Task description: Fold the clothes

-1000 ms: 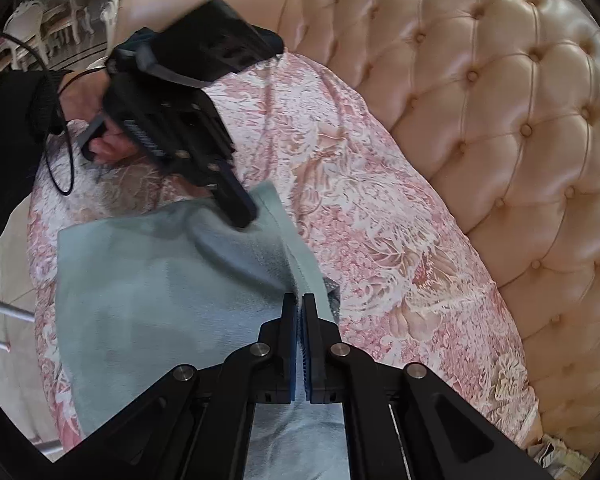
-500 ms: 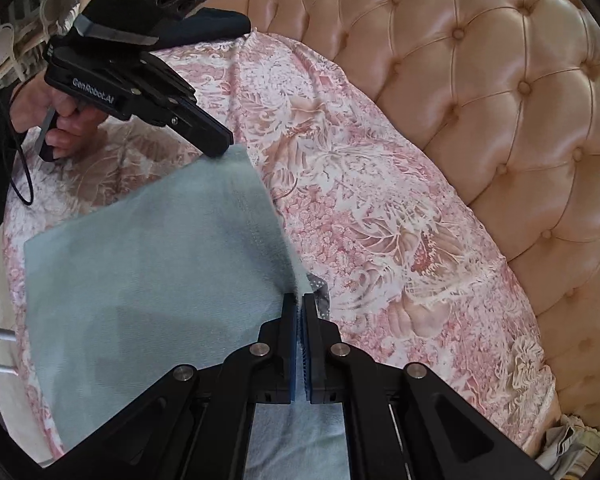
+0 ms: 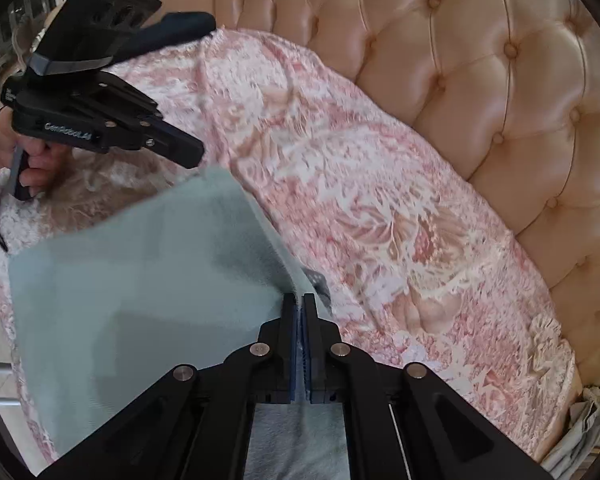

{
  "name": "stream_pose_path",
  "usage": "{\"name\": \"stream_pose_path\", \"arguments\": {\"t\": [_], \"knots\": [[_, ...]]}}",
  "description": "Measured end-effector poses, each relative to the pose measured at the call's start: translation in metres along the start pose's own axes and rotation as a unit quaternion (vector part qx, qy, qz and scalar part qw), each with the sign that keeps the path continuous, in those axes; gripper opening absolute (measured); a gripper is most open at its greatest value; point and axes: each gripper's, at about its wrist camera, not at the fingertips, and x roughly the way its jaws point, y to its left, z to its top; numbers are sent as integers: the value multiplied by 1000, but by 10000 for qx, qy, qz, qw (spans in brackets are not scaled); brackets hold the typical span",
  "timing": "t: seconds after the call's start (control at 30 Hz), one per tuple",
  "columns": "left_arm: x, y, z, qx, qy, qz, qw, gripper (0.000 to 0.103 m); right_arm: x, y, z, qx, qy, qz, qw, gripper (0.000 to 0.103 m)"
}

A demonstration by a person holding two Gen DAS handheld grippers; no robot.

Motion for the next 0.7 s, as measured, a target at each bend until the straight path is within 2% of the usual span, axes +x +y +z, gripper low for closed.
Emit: {"name": "stream_pose_path", "arguments": {"t": [0.07,0.17,0.27,0.3,0.33,0.37,0.4,0.43,0.57,0.7], "knots": [[1,2,-1,-31,11,-5,10000,3,-2,0,1,-83,-36,-49,9999,2],[-1,5,0,-93,-2,-56,9999,3,15,-7,-1,-20,186,50,9998,2],[-5,7,2,-173,-44,-151,9997,9,21,-7,-3,-26,251,72,9997,2],[-5,7,2,-183,-44,-181,9997,17,20,-7,-3,-29,257,61,9996,2],[-3,6,2,-176,-31,-211,9996,30,21,-7,-3,-7,274,64,9996,2],[-1,4,1,-169,-18,-240,9996,38,22,-7,-3,-5,276,65,9996,2],[1,3,1,-162,-4,-270,9995,51,23,-7,-4,-4,277,66,9996,2],[3,1,1,-147,16,-270,9995,54,23,-7,-4,-3,278,67,9996,2],[5,-4,1,-92,56,-83,9999,53,22,-2,-3,-109,234,-22,9997,2],[7,-8,1,-45,84,115,9999,43,21,5,-3,-267,206,-175,9993,2]]}}
